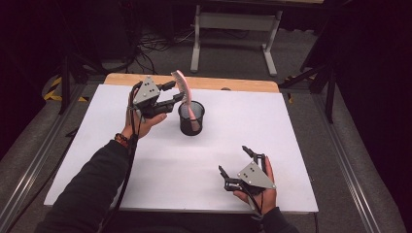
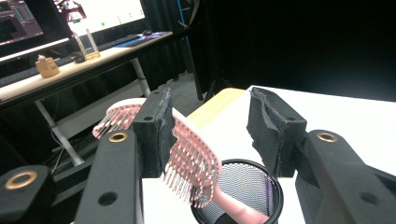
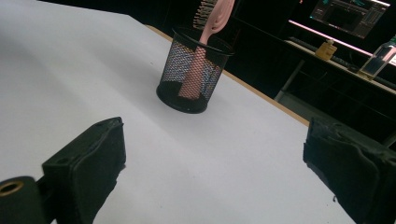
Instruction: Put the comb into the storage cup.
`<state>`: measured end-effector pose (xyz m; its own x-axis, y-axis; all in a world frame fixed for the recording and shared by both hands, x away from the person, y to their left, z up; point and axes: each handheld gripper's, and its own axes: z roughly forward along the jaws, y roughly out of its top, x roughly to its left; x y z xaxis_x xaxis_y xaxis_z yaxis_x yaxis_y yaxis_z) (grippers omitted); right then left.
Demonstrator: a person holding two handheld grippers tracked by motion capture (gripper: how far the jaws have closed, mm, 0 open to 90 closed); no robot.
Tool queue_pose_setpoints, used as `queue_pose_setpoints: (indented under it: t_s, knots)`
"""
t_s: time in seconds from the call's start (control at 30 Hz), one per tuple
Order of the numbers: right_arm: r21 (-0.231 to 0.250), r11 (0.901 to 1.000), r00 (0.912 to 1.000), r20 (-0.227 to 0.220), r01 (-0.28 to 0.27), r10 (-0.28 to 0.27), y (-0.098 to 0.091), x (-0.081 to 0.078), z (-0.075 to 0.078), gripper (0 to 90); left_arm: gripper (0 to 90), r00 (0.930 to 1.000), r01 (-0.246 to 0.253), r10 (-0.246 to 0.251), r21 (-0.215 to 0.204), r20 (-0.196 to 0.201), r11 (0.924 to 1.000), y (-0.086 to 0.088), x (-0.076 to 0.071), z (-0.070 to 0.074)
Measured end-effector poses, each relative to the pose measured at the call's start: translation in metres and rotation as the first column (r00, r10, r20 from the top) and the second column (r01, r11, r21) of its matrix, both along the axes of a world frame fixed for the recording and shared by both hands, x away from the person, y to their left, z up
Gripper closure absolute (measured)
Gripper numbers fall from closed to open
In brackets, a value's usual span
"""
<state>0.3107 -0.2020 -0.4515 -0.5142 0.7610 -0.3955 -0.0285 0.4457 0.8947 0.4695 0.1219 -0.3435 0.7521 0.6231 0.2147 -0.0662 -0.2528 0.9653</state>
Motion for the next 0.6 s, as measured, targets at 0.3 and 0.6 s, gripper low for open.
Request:
queue_pose_setpoints:
  t_s: [0.3,0.6]
  knots:
    - [-0.005,1.0000,1.0000,-0.002,-0.002,0.002,0.001,0.000,0.000,6.4,40.9,0.9999,-0.001,0.002,0.008,-0.014,1.0000,-0.001,-0.001,-0.009]
    - [-0.011,0.9999,1.0000,-0.006,0.000,0.000,0.000,0.000,-0.001,6.4,25.8,0.9997,0.013,-0.012,0.041,-0.020,0.9991,-0.008,-0.005,-0.016]
